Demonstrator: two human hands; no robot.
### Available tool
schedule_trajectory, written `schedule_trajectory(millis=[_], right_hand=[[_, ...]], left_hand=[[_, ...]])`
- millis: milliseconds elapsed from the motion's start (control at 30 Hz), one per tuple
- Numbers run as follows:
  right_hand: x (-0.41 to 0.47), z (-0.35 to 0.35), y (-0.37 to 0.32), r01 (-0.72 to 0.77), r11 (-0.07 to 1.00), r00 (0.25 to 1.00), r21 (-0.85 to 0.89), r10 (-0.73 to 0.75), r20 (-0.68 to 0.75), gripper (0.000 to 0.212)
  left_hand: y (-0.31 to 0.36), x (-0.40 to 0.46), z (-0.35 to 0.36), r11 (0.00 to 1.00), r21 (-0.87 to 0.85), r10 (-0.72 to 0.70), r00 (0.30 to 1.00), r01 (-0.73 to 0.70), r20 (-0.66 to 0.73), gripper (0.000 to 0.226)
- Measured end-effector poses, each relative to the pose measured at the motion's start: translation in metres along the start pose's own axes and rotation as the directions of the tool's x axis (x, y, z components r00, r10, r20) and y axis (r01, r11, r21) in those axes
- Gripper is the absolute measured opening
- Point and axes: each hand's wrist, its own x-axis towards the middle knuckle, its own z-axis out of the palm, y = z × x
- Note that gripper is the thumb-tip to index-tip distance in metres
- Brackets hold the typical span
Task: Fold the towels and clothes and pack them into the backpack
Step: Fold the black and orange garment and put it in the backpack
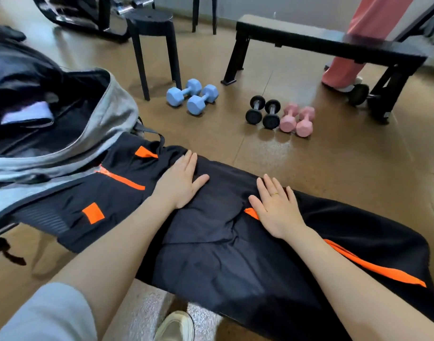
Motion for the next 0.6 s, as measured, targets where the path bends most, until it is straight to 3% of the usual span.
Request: schedule_trajectory(millis=[67,133,200,300,400,500,600], right_hand=[[-0.007,-0.005,-0.012,0.211,0.975,0.973,0.077,-0.202,-0.111,0.052],[-0.017,-0.007,-0.026,0.497,0.865,0.860,0.071,-0.481,-0.169,0.056],[-0.024,-0.005,-0.035,0.606,0.795,0.790,0.021,-0.598,-0.136,0.063],[-0.030,0.000,-0.043,0.577,0.817,0.817,0.006,-0.576,-0.022,0.060],[-0.027,0.005,-0.043,0.548,0.836,0.836,0.030,-0.547,-0.041,0.047],[-0.021,0.000,-0.047,0.525,0.846,0.845,0.097,-0.504,-0.178,0.035],[-0.019,-0.012,-0.057,0.549,0.821,0.804,0.158,-0.466,-0.369,0.038]], left_hand=[[-0.005,-0.020,-0.010,1.000,-0.009,0.016,0.984,-0.018,-0.179,0.059],[-0.013,-0.043,-0.018,0.995,0.037,-0.070,0.939,0.087,-0.336,0.051],[-0.019,-0.061,-0.024,0.962,0.078,-0.223,0.916,0.263,-0.334,0.048],[-0.021,-0.068,-0.023,0.915,-0.004,-0.397,0.902,0.402,-0.168,0.046],[-0.020,-0.059,-0.021,0.877,-0.172,-0.469,0.877,0.448,-0.105,0.040],[-0.022,-0.046,-0.031,0.843,-0.322,-0.494,0.858,0.432,-0.143,0.026],[-0.024,-0.043,-0.051,0.815,-0.492,-0.459,0.859,0.305,-0.227,0.028]])
